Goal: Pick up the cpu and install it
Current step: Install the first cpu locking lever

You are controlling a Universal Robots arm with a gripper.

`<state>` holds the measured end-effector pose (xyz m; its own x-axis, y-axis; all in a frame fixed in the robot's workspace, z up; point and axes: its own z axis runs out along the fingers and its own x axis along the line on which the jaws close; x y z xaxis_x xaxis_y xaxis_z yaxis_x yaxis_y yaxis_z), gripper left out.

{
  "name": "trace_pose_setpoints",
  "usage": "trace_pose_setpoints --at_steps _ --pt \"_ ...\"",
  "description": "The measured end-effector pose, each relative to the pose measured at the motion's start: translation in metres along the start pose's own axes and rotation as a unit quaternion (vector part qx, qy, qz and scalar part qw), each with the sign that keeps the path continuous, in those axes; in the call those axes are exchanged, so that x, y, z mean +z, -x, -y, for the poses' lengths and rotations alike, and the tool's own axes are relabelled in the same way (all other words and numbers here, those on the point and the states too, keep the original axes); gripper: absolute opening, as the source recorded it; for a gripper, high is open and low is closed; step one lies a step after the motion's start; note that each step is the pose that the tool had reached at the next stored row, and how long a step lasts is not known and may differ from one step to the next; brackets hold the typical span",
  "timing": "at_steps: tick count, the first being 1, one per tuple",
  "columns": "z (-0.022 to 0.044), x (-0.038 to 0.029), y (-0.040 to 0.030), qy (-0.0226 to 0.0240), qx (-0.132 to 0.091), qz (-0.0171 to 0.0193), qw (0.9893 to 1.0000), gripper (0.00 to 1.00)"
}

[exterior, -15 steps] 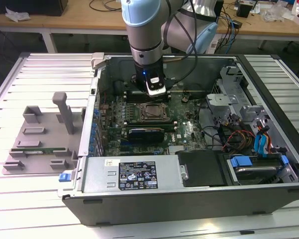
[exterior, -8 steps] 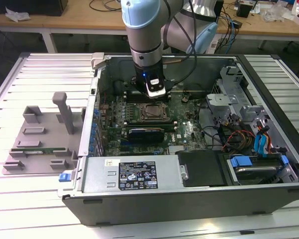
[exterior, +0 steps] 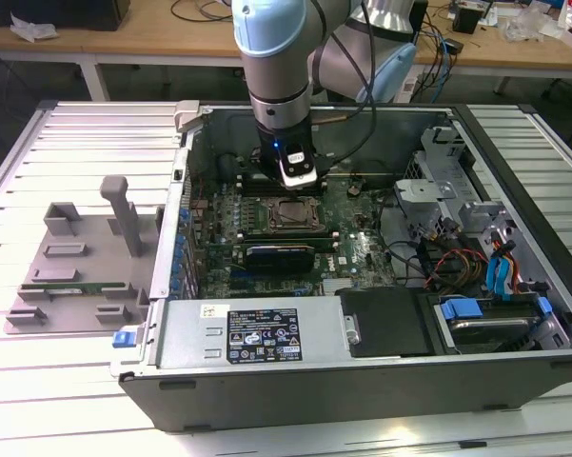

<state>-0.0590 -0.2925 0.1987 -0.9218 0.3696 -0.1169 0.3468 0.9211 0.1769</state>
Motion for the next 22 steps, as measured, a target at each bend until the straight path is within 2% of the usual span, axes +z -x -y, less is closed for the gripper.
trace_pose_setpoints --at_steps 1,5,7,12,16,17,22 --pt "-0.0007 0.0004 0.002 0.0 0.0 0.0 1.0 0.11" --pt "-0.0011 0.0 0.0025 0.0 0.0 0.0 1.0 0.11" --pt "-0.002 -0.0051 0.0031 0.0 0.0 0.0 1.0 0.11" --pt "-0.0058 -0.0264 0.0057 0.0 0.0 0.0 1.0 0.11" --pt "-0.0077 -0.0368 0.0069 0.0001 0.0 0.0 1.0 0.11" --pt "-0.0068 -0.037 0.0073 -0.0001 0.0 0.0 1.0 0.11" --pt "0.0072 -0.0387 0.0125 0.0 0.0 0.0 1.0 0.11"
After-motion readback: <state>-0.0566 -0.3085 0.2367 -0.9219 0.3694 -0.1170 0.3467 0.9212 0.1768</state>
